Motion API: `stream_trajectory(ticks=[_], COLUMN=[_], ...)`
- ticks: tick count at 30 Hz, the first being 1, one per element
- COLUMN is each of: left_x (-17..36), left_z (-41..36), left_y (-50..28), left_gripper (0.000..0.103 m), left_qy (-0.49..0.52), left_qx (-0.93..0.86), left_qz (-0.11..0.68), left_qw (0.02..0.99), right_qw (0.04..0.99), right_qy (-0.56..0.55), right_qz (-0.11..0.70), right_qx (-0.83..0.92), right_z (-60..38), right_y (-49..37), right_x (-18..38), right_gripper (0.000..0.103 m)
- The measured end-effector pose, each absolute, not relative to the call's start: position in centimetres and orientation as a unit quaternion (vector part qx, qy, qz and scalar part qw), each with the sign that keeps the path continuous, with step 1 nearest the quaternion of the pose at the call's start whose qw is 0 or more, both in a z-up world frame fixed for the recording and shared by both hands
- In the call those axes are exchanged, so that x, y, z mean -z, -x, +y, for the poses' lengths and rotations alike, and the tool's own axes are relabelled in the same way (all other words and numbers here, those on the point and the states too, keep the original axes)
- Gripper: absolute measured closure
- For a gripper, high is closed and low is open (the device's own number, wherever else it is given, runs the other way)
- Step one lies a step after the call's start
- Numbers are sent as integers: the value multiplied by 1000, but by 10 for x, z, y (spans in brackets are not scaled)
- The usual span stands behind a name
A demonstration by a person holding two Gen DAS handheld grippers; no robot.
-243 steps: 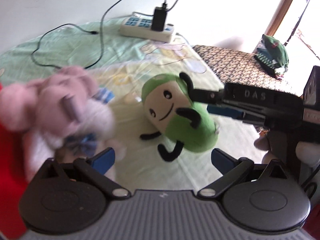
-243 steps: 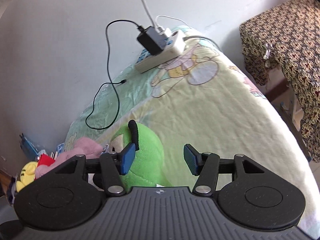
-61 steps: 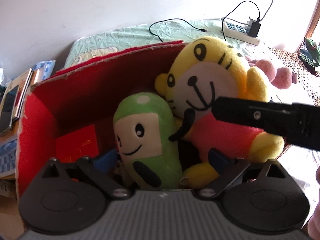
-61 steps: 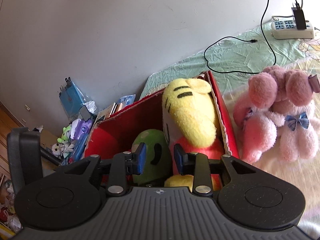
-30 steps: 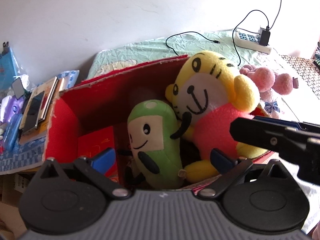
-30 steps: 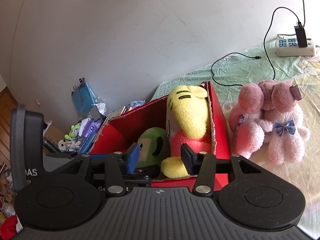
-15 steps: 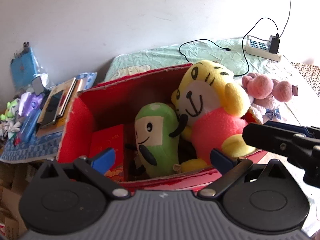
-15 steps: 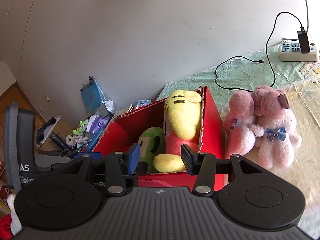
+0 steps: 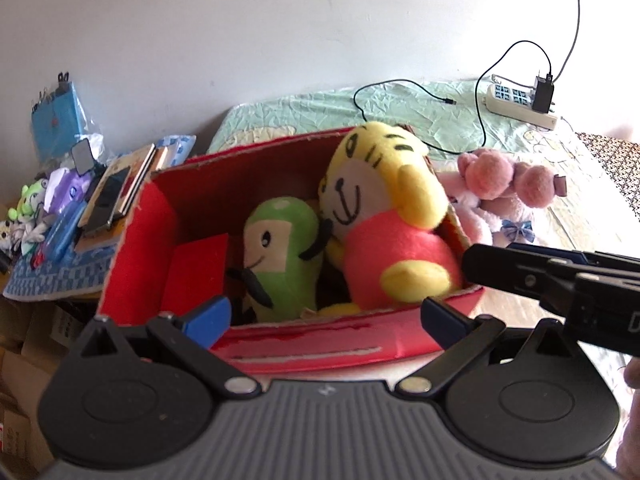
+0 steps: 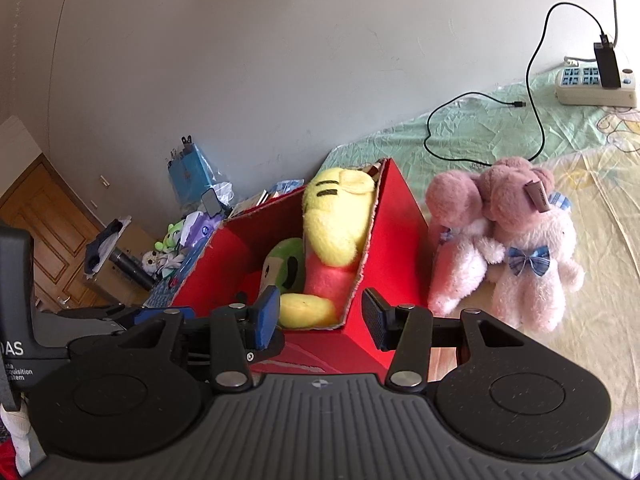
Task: Organize objects
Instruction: 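Move the right gripper to the pink plush with the blue bow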
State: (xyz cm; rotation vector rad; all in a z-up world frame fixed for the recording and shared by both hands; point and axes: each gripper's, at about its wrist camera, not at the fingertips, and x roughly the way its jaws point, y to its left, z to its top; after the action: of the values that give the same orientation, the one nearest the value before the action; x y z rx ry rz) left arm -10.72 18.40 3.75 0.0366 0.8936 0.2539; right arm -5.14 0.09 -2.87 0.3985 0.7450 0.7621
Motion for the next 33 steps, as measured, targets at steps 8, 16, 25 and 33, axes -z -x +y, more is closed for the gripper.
stream_trajectory(ticks=[8,16,25,33], left_x=[-30,-22,-13,-3], left_z=[158,131,96,62], left_y=[106,99,93,81], left_gripper=[2,2,3,3], left_qy=[-1,-3,-4,-4], left_qx=[-123,-115,-63,-2], left_qz=[444,456,460,451], left_qw=[887,883,886,892], right_qw=[833,824,822,825], right_qy=[-194,-203,-222,-258], right_qz=[367,385,400,405], right_qx=[-365,-363,-338,-298], right_z=[-22,-45,-75,-111], right_y=[43,34,27,16], right_x=[37,46,60,69], right_gripper=[53,53,53,53])
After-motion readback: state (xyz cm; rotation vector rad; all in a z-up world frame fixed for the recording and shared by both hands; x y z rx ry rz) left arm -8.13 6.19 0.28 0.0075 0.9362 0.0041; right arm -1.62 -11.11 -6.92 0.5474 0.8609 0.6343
